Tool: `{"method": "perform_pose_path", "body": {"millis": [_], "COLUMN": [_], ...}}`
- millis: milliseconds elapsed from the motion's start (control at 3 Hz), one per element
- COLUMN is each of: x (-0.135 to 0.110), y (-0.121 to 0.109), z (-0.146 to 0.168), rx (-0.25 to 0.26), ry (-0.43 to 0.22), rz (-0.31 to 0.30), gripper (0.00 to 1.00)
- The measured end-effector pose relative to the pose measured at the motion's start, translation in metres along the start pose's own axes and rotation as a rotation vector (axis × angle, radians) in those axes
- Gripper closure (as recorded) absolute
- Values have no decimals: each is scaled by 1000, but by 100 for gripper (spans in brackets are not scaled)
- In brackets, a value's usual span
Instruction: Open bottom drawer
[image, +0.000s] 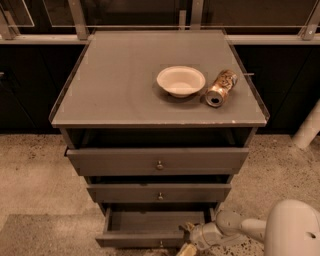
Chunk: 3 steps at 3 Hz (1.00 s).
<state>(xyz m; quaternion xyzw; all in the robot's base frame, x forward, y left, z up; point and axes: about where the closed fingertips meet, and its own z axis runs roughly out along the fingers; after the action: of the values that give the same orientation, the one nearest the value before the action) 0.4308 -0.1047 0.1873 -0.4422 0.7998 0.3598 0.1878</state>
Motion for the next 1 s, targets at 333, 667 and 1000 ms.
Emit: {"method": "perform_pose_path", "body": {"millis": [333,667,1000], "x": [-1,10,9], "y": [0,37,38], "z": [1,-4,-3], "rx": [0,-103,-104], "ry": [0,-79,-91], "rz": [0,35,37], "gripper": [0,0,0]}}
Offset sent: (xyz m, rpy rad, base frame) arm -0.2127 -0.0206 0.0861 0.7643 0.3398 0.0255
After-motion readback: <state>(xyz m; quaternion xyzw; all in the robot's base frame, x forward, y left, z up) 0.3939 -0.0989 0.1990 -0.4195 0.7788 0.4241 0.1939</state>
